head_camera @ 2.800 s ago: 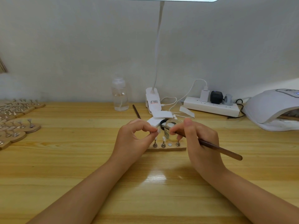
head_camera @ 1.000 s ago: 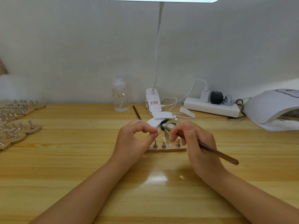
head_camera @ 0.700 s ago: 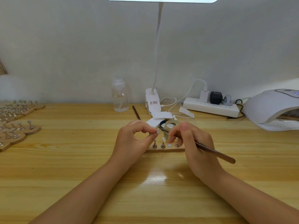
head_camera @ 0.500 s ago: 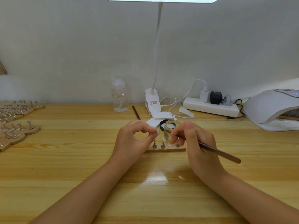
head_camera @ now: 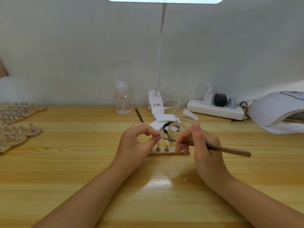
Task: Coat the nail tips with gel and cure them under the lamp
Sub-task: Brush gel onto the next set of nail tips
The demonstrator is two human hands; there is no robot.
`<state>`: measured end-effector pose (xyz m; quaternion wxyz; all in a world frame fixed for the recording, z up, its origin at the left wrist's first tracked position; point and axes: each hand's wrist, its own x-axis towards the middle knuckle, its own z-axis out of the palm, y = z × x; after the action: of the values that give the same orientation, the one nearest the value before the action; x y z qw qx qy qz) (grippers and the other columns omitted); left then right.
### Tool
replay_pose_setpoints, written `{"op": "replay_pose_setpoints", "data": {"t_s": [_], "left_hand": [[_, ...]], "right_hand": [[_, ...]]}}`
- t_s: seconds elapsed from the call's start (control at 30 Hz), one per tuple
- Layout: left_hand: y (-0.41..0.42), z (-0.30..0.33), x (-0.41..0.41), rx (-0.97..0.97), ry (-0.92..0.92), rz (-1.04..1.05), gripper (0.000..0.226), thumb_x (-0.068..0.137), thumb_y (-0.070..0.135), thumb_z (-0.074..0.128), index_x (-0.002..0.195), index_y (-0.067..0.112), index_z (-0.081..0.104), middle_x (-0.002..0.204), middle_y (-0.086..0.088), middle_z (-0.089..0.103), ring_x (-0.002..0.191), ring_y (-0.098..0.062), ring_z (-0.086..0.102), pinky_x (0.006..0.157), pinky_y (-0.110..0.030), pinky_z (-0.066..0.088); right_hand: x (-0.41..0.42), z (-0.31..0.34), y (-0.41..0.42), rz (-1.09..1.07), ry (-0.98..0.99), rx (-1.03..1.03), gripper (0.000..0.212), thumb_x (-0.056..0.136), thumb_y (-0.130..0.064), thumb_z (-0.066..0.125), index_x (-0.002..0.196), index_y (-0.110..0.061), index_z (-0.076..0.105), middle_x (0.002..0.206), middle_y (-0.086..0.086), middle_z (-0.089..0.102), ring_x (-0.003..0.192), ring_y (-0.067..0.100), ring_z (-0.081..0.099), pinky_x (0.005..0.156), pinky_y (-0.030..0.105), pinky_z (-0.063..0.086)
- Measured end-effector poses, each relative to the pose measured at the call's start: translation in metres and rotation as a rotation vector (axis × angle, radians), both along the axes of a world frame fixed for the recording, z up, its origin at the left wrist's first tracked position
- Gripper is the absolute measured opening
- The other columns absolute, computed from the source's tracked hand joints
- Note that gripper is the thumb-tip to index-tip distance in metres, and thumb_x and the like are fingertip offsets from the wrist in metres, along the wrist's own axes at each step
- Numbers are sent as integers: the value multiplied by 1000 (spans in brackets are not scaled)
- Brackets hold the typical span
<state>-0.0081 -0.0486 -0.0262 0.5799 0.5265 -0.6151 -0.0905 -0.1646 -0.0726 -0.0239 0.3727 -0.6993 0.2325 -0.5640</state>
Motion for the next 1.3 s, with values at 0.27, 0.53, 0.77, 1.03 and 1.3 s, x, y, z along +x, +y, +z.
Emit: {"op": "replay_pose_setpoints", "data": {"t_s": [0.27,0.53,0.77,1.03,1.3], "left_hand": [[1,0,0,9,0,4,33,68,4,76,66,34,62,74,7,64,77,-11,59,75,-12,43],[1,1,-1,15,3,-5,25,69,6,76,67,28,64,74,2,66,78,-14,60,76,-16,45],[2,1,-1,28,18,-12,22,70,6,75,68,26,65,74,4,66,78,-13,60,76,-15,45],[3,2,-1,25,3,-8,27,69,3,75,68,29,64,74,5,64,77,-10,58,74,-11,43],[2,2,-1,21,-4,3,30,69,3,75,68,31,63,73,6,64,76,-7,58,74,-10,42]], "right_hand": [[1,1,1,-1,-1,3,44,91,-37,40,61,-15,62,57,10,62,52,5,56,54,13,43],[1,2,3,9,16,15,46,87,-44,38,60,-15,61,53,7,61,48,4,54,52,13,42],[2,3,4,21,24,67,45,88,-36,36,59,-14,62,54,11,61,48,14,53,51,16,42],[2,3,5,22,37,61,43,88,-40,41,61,-14,63,56,10,63,49,11,53,51,18,42],[2,4,6,9,60,34,41,89,-39,41,62,-17,62,57,6,64,46,5,50,49,16,41]]}}
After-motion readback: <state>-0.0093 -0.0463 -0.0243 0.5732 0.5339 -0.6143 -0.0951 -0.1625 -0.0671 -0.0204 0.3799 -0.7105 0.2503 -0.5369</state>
